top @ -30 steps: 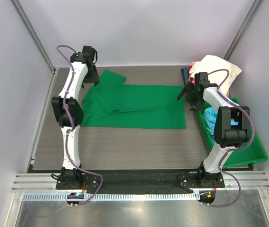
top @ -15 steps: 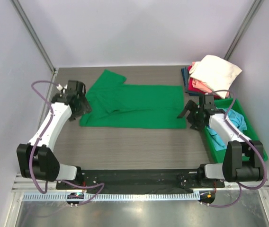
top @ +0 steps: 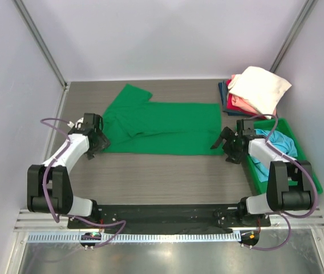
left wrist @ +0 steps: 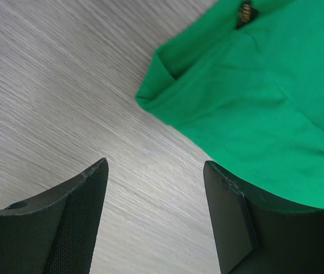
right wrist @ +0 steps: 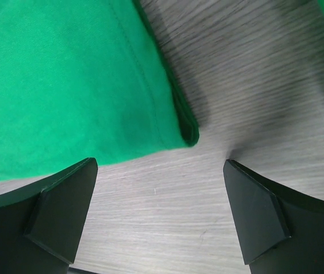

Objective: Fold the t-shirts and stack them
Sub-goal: Fold the tshirt

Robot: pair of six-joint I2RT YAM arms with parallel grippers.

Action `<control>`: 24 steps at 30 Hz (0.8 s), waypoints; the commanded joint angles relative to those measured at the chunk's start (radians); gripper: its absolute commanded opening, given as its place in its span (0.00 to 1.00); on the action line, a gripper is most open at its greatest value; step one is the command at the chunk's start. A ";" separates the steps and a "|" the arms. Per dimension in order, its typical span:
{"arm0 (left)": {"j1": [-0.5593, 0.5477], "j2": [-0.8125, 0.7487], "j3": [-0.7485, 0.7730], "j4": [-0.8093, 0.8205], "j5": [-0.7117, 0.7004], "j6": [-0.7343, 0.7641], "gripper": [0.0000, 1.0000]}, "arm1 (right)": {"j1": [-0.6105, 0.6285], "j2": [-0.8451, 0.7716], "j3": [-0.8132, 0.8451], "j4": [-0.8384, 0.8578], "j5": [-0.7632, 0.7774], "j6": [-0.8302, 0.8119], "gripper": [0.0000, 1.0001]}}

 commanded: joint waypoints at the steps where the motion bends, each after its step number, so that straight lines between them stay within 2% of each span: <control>1: 0.020 -0.011 -0.055 0.138 -0.015 -0.046 0.69 | 0.001 0.031 0.007 0.066 0.000 0.008 0.98; 5: 0.029 -0.013 -0.092 0.192 -0.032 -0.072 0.69 | 0.001 0.071 -0.010 0.132 -0.013 0.030 0.92; 7: 0.030 0.000 -0.094 0.212 -0.032 -0.067 0.69 | 0.001 0.088 -0.013 0.160 -0.026 0.033 0.82; 10: 0.038 0.050 -0.080 0.209 -0.059 -0.069 0.69 | 0.001 0.111 -0.009 0.168 -0.034 0.032 0.64; 11: 0.047 0.065 -0.080 0.212 -0.059 -0.072 0.69 | 0.000 0.108 -0.012 0.169 -0.036 0.028 0.53; 14: 0.060 0.081 -0.080 0.229 -0.043 -0.073 0.69 | -0.001 0.074 -0.029 0.184 -0.023 0.030 0.33; 20: 0.060 0.122 -0.034 0.254 -0.040 -0.064 0.67 | 0.000 0.063 -0.018 0.211 -0.014 0.041 0.14; 24: 0.060 0.158 -0.005 0.274 -0.041 -0.072 0.64 | -0.001 0.078 0.007 0.215 -0.016 0.062 0.08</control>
